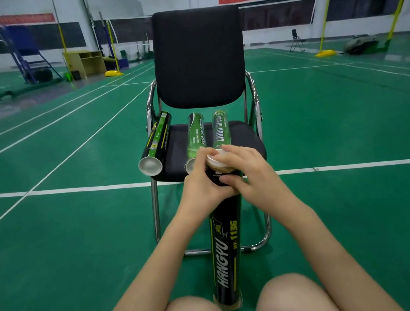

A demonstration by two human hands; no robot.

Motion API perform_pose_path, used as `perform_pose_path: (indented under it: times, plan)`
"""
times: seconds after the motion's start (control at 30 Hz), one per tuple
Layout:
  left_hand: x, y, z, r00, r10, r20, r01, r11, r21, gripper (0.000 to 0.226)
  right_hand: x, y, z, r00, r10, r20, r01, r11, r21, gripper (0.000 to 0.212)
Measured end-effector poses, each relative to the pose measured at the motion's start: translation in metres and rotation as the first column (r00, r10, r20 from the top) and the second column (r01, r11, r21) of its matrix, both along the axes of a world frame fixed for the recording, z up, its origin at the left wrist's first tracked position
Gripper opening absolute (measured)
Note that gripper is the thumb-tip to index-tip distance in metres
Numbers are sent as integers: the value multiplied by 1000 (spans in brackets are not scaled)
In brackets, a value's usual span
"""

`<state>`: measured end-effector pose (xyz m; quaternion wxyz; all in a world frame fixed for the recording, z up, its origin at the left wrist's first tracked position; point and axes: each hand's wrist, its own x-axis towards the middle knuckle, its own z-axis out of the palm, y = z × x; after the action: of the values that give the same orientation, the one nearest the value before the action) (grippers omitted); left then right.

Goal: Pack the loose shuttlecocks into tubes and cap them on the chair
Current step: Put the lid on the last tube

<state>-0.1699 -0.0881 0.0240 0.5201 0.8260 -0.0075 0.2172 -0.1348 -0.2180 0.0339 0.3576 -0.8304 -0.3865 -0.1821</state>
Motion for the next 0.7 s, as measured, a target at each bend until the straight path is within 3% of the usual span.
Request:
perform_pose_path:
  times: [0.2, 0.37, 0.5, 0.7]
  plan:
    - [3, 2, -7, 1000, -6, -30, 5, 1000, -30, 47, 6, 5, -7, 999, -4, -50, 4, 1000, 0, 33]
    - [3, 4, -8, 995, -71, -66, 62, 989, -133, 61, 3, 2, -9, 968, 75, -238, -5, 960, 281, 54]
    - [2, 4, -6, 992, -128, -12, 125, 982, -144, 73, -3, -1, -11, 888, 239, -392, -62, 908, 415, 49]
    - [-5, 1, -5, 974, -204, 101, 215, 971, -108, 79, -7, -2, -13, 912, 269, -308, -84, 861, 501, 44]
